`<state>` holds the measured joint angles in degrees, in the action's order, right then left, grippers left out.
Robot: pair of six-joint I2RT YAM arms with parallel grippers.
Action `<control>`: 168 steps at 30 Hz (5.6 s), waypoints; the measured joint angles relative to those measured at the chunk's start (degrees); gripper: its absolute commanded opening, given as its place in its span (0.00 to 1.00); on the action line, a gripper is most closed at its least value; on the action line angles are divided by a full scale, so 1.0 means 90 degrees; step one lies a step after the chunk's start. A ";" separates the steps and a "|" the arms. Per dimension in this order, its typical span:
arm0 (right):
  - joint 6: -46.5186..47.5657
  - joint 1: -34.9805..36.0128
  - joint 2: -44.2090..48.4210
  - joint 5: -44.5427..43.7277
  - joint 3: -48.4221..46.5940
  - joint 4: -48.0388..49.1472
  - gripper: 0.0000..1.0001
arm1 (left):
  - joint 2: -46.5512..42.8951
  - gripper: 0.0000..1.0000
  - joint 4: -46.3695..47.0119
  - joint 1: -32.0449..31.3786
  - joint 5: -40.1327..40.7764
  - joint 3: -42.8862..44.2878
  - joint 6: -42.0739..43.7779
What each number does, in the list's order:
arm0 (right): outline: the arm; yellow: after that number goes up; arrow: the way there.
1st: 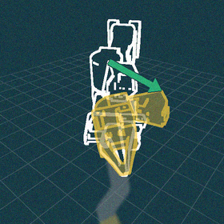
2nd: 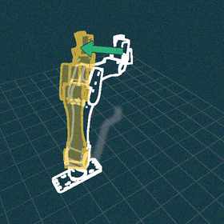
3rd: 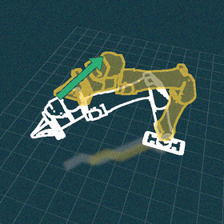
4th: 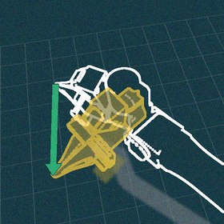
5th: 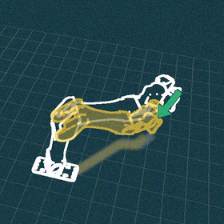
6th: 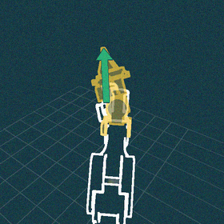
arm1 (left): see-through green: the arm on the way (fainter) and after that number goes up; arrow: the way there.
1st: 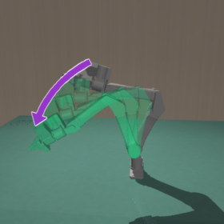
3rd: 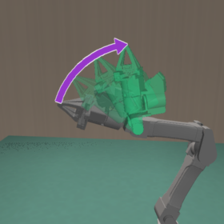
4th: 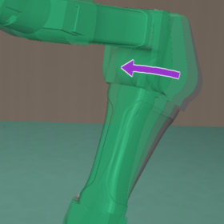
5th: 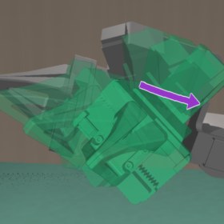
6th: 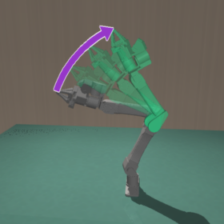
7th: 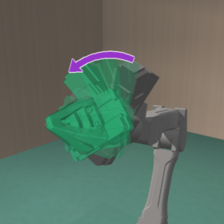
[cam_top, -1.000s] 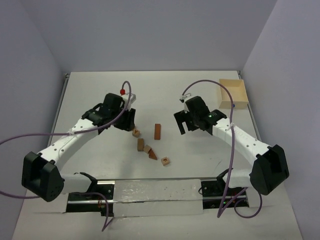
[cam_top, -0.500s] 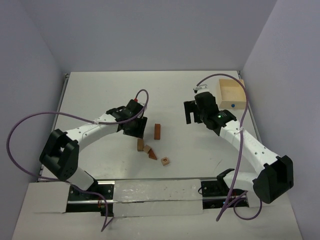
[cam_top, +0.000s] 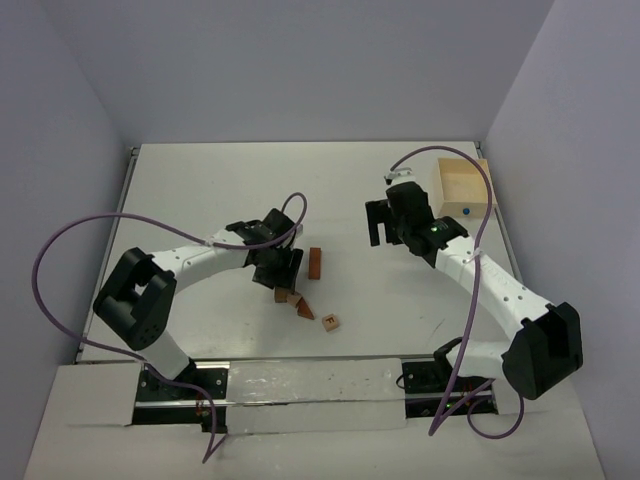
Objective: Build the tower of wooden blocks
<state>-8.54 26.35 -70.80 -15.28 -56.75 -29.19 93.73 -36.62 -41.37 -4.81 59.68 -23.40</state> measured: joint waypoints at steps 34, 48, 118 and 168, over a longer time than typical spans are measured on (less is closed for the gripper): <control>-0.0121 -0.0083 -0.0173 0.0713 -0.0002 -0.0002 1.00 | 0.0230 0.62 -0.0250 -0.0138 0.0174 0.0638 0.0007; -0.0119 -0.0083 -0.0173 0.0793 -0.0002 -0.0005 1.00 | 0.0755 0.53 -0.0284 -0.0018 0.0097 0.0746 -0.0027; -0.0567 -0.1262 -0.0202 0.0964 -0.0007 -0.0068 1.00 | 0.3180 0.00 -0.2348 -0.0390 0.0814 0.4965 -0.1119; -0.0571 -0.1309 -0.0258 0.1491 -0.0007 -0.0071 1.00 | 0.3749 0.11 -0.2431 -0.0159 0.0517 0.5292 -0.1156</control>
<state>-13.67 14.57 -73.12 -1.87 -56.82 -29.83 127.48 -58.50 -42.81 -0.16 107.31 -33.80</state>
